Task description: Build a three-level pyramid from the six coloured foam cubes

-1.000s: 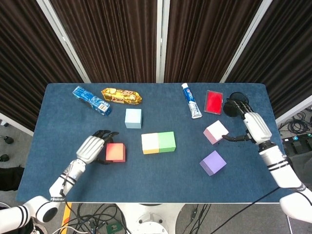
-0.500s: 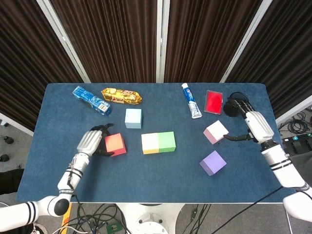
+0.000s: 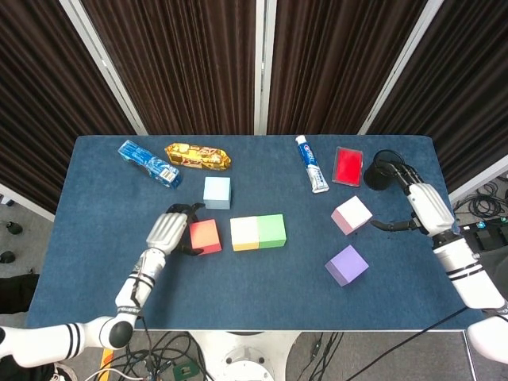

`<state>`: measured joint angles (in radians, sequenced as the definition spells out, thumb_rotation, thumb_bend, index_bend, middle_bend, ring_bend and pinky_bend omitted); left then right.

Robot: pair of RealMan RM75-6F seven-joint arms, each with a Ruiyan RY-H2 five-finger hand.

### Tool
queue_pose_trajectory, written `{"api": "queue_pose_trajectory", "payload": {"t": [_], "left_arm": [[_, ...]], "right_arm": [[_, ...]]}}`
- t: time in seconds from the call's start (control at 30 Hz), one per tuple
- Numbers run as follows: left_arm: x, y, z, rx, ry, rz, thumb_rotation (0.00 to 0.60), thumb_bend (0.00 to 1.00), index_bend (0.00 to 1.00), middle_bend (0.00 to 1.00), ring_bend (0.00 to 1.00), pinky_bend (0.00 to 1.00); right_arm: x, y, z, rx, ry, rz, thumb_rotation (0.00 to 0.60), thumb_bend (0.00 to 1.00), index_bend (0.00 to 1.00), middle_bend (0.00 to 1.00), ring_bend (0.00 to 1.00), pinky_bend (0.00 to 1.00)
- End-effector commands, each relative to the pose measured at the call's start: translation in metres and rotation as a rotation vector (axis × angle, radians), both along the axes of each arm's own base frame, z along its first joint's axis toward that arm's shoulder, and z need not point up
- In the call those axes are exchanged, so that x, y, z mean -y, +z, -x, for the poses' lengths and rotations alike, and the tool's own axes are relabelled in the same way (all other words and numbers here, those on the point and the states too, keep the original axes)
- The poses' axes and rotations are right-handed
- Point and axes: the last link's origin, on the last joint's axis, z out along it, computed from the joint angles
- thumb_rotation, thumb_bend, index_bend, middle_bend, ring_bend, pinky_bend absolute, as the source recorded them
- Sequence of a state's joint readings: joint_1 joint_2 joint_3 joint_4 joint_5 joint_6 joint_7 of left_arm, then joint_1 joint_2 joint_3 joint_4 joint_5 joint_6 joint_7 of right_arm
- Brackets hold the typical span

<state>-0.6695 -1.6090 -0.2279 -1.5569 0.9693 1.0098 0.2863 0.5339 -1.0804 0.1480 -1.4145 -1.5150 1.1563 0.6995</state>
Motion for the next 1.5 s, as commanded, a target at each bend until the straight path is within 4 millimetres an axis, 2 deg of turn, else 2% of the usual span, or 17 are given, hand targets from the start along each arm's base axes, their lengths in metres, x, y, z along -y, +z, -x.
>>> {"api": "queue_pose_trajectory", "payload": {"t": [0.03, 1.13, 1.5], "left_arm": [[-0.002, -0.001, -0.001, -0.007, -0.003, -0.009, 0.6, 0.11, 0.14, 0.57, 0.14, 0.11], [-0.004, -0.009, -0.012, 0.028, -0.028, 0.027, 0.6, 0.11, 0.14, 0.57, 0.14, 0.11], [-0.005, -0.013, -0.014, 0.013, -0.044, 0.018, 0.6, 0.11, 0.14, 0.56, 0.14, 0.11]], "right_arm": [[-0.001, 0.001, 0.001, -0.003, -0.001, -0.004, 0.6, 0.01, 0.0, 0.14, 0.0, 0.0], [0.001, -0.005, 0.012, -0.009, -0.036, -0.034, 0.6, 0.03, 0.0, 0.14, 0.0, 0.0], [0.0, -0.004, 0.009, -0.008, -0.025, -0.033, 0.6, 0.03, 0.0, 0.14, 0.0, 0.0]]}}
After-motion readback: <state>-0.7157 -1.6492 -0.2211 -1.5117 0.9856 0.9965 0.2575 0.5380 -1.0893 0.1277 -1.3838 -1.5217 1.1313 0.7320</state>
